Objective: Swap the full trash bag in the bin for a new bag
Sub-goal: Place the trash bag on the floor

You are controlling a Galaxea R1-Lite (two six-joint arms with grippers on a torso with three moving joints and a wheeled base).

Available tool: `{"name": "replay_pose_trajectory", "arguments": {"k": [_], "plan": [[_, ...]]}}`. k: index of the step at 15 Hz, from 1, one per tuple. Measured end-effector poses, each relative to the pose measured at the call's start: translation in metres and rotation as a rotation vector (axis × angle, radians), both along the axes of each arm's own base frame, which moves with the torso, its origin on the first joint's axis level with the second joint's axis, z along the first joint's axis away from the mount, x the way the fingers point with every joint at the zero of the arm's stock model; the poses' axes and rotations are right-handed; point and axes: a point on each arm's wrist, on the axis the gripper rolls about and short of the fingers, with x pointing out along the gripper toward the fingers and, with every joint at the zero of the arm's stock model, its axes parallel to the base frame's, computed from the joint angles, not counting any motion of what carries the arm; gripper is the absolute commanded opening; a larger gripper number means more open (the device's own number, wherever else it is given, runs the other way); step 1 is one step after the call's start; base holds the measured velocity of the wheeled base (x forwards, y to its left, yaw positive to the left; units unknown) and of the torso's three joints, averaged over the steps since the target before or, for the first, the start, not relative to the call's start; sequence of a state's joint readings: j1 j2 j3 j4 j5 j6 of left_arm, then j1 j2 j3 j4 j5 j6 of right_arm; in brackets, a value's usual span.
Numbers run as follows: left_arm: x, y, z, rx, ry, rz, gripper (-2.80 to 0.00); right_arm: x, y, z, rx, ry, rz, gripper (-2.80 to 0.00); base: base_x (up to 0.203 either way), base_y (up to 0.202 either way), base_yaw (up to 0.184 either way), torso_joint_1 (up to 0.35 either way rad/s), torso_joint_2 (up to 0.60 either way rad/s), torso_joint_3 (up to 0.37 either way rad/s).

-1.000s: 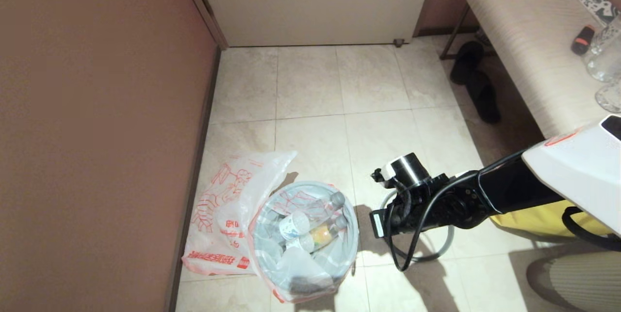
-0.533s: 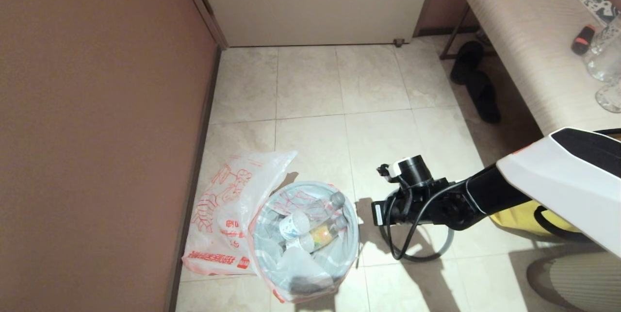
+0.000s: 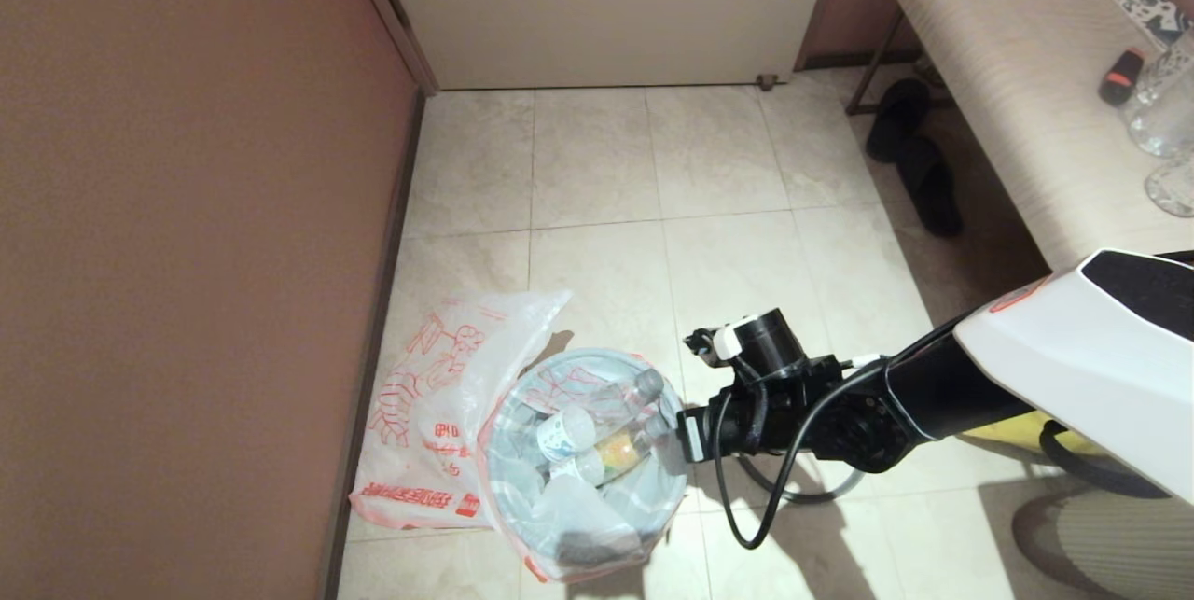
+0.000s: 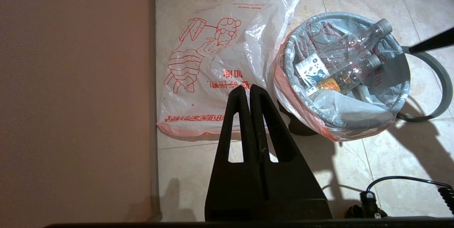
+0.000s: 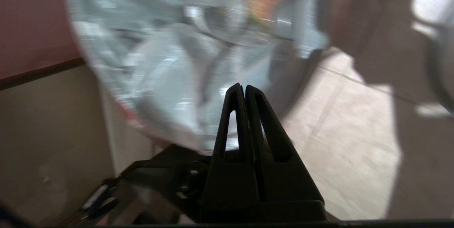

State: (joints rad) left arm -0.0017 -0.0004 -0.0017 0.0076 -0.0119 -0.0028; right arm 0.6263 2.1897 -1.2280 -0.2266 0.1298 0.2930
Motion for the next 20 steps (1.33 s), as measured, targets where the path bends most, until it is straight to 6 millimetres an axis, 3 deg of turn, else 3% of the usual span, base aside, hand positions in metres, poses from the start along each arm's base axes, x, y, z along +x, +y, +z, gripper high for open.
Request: {"name": "replay_pose_trajectory", "arguments": {"k": [4, 8, 13, 16, 20], "plan": [[0.000, 0.000, 0.000, 0.000, 0.000, 0.000, -2.80, -0.016, 0.046, 0.037, 0.135, -0.065, 0.189, -2.80, 0.000, 0.000, 0.000, 0.000, 0.00, 0.000], [0.000, 0.000, 0.000, 0.000, 0.000, 0.000, -2.80, -0.008, 0.091, 0.045, 0.182, -0.160, 0.294, -2.80, 0.000, 0.000, 0.000, 0.000, 0.00, 0.000], [0.000, 0.000, 0.000, 0.000, 0.000, 0.000, -2.80, -0.004, 0.149, 0.031, 0.107, -0.292, 0.355, -2.80, 0.000, 0.000, 0.000, 0.000, 0.00, 0.000], [0.000, 0.000, 0.000, 0.000, 0.000, 0.000, -2.80, -0.014, 0.179, -0.002, -0.115, -0.440, 0.319, -2.80, 0.000, 0.000, 0.000, 0.000, 0.00, 0.000], [0.000, 0.000, 0.000, 0.000, 0.000, 0.000, -2.80, -0.015, 0.191, -0.022, -0.107, -0.477, 0.340, -2.80, 0.000, 0.000, 0.000, 0.000, 0.00, 0.000]]}}
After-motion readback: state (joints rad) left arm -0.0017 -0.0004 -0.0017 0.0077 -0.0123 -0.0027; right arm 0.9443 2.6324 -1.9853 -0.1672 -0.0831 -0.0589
